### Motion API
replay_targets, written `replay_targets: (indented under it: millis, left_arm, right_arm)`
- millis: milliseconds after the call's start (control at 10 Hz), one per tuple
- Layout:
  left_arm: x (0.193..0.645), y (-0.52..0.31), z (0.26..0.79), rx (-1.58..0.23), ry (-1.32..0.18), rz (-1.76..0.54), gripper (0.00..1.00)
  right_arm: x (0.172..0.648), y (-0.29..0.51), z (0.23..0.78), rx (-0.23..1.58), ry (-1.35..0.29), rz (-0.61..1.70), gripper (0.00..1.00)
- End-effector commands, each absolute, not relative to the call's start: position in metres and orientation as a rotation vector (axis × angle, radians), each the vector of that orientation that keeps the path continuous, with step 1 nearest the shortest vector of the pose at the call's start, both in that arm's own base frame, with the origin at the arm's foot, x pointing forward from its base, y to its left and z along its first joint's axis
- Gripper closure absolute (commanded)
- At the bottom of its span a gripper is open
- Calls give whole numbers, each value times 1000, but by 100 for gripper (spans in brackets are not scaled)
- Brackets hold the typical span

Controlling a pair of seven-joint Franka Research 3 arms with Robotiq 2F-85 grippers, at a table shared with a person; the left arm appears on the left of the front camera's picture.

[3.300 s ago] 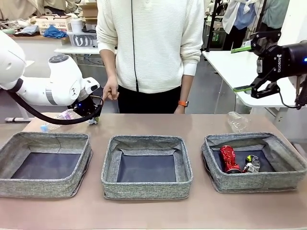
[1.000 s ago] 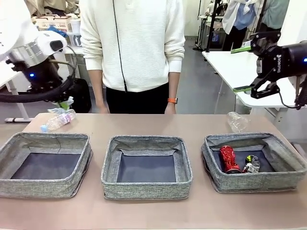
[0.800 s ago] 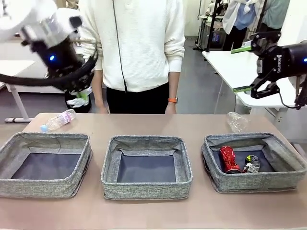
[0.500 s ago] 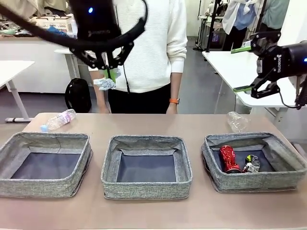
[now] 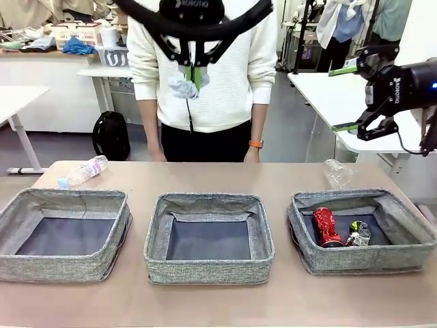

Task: Sort the waste into the appropriate baskets.
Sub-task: Pick up the waste item pointed out by the person.

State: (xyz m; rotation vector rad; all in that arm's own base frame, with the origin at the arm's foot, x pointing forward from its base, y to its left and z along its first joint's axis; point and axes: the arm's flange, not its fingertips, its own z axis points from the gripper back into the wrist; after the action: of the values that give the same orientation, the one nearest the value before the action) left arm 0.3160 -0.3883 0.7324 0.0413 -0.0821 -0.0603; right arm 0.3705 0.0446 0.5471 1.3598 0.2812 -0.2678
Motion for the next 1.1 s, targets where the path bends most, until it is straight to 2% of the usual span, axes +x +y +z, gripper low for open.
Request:
replay_targets:
  millis: [0,400,600,1000]
  left_arm:
    - [328,-408,763,93,-37,-40,96]
    - [334,-400,794,15,-23,-30,96]
    - [329,-393,774,28,-26,-59,96]
    - [329,-393,774,28,-26,-59,96]
  right_arm:
    - [370,45,550,1350,290,-281,0]
    - [370,45,550,1350,290,-281,0]
    - [370,45,550,1350,290,-281,0]
    - [370,45,550,1350,290,-281,0]
